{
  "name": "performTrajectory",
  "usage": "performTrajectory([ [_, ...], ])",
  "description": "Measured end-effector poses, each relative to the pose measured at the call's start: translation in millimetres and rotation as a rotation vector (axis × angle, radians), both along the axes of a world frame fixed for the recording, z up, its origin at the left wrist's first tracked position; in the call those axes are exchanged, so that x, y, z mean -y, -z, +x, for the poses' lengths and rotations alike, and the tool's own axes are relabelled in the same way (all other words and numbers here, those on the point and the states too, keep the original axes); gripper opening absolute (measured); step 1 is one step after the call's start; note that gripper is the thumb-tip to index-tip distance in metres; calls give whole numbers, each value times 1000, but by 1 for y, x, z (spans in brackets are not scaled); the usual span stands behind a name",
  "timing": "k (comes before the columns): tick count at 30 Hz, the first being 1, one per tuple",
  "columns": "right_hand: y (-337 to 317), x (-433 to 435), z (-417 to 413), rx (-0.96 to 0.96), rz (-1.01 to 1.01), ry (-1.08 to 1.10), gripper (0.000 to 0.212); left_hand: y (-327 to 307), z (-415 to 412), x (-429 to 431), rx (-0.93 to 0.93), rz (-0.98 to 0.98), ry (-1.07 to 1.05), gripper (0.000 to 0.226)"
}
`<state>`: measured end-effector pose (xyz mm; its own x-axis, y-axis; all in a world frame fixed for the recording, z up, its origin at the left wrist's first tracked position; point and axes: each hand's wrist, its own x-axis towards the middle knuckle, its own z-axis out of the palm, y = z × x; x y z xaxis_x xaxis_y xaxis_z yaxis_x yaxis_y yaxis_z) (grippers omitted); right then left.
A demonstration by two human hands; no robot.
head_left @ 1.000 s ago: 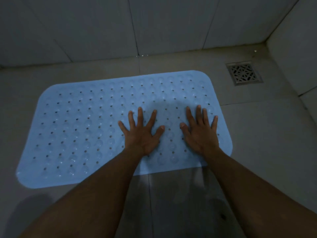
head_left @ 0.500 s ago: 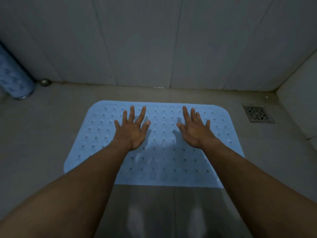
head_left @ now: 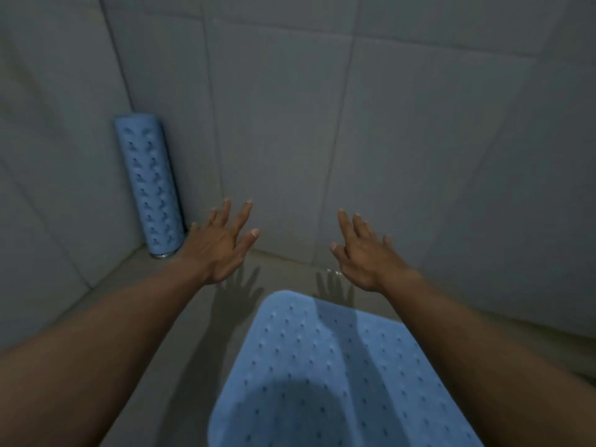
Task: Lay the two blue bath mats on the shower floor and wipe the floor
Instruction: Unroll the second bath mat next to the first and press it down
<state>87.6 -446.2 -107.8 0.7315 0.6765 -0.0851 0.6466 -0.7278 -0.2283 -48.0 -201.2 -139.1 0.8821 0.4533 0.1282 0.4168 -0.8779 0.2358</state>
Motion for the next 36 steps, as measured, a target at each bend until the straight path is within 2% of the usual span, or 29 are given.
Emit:
performTrajectory([
  [9,-99,-129,-16,125,12,-157,71,-80,-36,-109,151,1,-131,66],
  [17,-145,-213,-23,107,29,-273,74,-104,-61,-177,162,-85,-192,63],
  [27,-86,-342,11,-84,164,-327,89,-74,-24,-249,286,-253,-364,64],
  [31,-50,-395,33,-177,217,-303,90,-42,0,-281,312,-441,-481,64],
  [36,-8,-446,50,-349,339,-289,87,7,23,-303,384,-552,-421,62],
])
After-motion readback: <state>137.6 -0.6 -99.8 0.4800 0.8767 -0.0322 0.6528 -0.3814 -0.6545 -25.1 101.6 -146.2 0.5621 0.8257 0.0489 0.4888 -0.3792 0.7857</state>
